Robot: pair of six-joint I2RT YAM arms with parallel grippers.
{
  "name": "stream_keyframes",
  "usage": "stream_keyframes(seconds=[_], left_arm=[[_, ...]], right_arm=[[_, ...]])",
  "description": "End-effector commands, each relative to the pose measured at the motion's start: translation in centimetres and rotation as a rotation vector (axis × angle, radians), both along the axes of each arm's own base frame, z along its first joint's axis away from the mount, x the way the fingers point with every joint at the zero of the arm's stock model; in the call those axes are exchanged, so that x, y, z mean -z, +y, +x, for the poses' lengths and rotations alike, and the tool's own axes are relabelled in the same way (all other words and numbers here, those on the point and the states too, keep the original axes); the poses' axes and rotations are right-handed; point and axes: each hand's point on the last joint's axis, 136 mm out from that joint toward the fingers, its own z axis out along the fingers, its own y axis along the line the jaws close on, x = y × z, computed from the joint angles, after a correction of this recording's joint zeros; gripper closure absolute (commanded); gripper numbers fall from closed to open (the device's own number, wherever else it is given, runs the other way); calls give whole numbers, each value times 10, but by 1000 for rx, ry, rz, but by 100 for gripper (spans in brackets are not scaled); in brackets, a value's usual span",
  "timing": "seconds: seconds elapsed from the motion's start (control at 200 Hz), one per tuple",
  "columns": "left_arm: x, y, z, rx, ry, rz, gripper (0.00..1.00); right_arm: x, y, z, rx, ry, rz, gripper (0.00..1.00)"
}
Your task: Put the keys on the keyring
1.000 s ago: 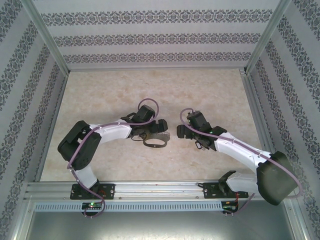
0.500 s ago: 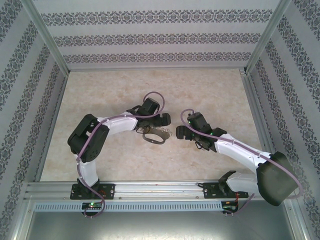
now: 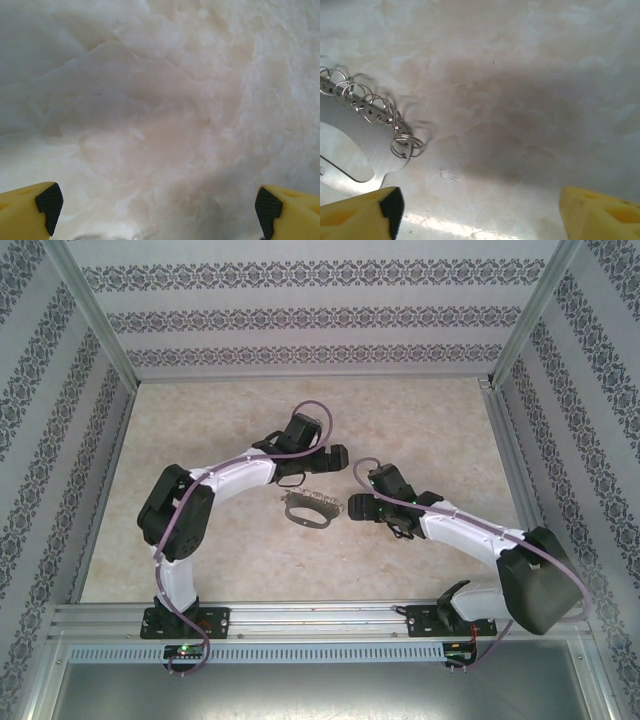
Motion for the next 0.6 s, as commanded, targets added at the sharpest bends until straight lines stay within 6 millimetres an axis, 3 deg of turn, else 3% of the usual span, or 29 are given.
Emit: stream_keyframes(seconds=[0.0,0.15,0.28,0.41,0.595], left_arm=[[-23,14,-16,-12,-13,-27,0],[-18,48,-37,-83,-32,39,0],[-3,75,-56,-126,-1,130,0],[6,75,-69,-85,15,124,0],[6,73,-70,-82,8,95,0]], right_arm=[[-11,20,11,-63,-24,35,26],[-3,25,17,-71,-3,41,28],[3,32,20,-84,24,102,38],[8,45,20,-118,56,169,44],[21,55,22,-133,100,197,45]])
